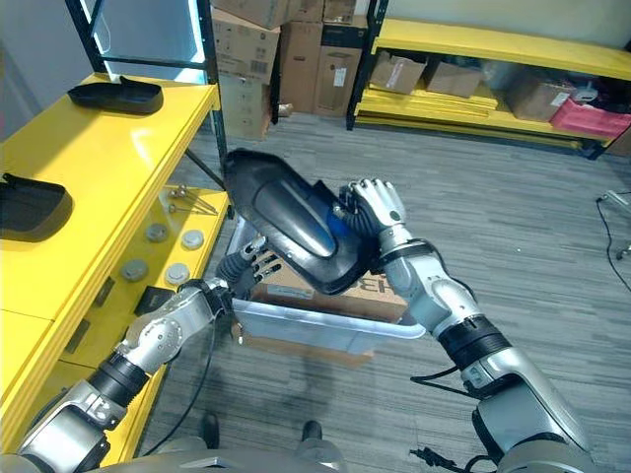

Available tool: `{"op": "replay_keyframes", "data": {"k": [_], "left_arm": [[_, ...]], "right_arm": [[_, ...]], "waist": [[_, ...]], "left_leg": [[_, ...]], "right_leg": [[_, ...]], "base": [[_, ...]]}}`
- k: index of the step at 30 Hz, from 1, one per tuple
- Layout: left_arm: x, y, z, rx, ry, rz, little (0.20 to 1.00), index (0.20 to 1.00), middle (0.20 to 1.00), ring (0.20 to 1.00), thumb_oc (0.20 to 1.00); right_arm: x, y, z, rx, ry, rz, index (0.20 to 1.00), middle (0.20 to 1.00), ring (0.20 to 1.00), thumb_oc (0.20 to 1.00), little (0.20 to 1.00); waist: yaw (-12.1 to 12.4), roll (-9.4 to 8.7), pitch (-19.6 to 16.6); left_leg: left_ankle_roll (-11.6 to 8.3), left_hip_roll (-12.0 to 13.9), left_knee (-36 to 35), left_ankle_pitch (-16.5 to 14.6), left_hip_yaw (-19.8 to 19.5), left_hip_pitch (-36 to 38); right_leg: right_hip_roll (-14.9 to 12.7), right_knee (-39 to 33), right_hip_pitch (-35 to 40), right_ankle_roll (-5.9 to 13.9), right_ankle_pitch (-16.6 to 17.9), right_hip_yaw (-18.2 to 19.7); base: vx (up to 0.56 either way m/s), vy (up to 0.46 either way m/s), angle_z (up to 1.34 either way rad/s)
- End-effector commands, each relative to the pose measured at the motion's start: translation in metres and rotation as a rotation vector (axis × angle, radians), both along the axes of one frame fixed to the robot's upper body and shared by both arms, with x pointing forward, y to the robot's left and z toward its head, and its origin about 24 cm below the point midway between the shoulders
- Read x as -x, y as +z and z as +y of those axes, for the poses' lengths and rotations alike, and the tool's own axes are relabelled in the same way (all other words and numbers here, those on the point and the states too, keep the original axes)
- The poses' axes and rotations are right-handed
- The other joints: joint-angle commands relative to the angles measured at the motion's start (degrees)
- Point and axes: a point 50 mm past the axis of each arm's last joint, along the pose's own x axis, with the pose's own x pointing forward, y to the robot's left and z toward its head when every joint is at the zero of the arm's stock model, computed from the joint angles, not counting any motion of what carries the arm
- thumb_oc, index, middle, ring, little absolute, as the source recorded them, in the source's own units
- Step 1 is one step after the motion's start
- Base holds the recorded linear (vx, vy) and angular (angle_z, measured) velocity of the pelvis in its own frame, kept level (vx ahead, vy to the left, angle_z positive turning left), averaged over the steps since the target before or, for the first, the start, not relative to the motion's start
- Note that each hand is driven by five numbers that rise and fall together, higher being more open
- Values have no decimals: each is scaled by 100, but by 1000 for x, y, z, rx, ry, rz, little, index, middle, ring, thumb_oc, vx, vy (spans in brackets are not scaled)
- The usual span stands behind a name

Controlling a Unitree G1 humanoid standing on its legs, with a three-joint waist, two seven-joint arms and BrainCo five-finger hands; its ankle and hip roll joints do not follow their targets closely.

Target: Move parts from the plastic box to the shelf.

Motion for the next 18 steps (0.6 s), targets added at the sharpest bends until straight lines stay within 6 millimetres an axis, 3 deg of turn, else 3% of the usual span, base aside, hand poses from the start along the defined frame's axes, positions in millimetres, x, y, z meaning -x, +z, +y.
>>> {"op": "replay_keyframes", "data": {"k": [1,6,7,9,14,18], "left_arm": [[-11,28,-22,81,-32,-82,1000,1000,1000,1000,1000],[-12,31,-19,137,1,-79,1000,1000,1000,1000,1000],[-13,32,-18,158,12,-83,586,586,586,586,586],[-14,34,-14,157,32,-96,200,200,200,200,200],[-16,38,-8,179,87,-144,200,200,200,200,200],[-17,49,-4,174,149,-231,200,200,200,200,200]], "right_arm": [[-12,54,20,-35,108,-220,200,200,200,200,200],[0,57,39,-80,249,-237,200,200,200,200,200],[4,59,43,-93,283,-241,200,200,200,200,200],[10,61,49,-120,336,-244,200,200,200,200,200],[25,61,60,-192,442,-193,200,200,200,200,200],[38,44,74,-296,499,-117,200,200,200,200,200]], "waist": [[183,-64,-227],[195,-61,-219],[190,-61,-213],[187,-65,-207],[166,-75,-204],[146,-61,-172]], "left_leg": [[183,-177,-9,-959,67,400],[198,-196,-9,-966,46,390],[203,-201,-9,-971,42,389],[209,-204,-9,-979,42,392],[214,-211,-9,-998,56,396],[230,-207,-9,-1002,87,400]], "right_leg": [[126,9,297,72,-654,-278],[113,9,287,76,-654,-287],[113,9,284,75,-654,-283],[111,9,281,77,-658,-277],[108,9,276,86,-662,-271],[104,9,267,80,-657,-252]], "base": [[0,0,0],[0,0,0],[0,0,0],[0,0,0],[0,0,0],[0,0,0]]}}
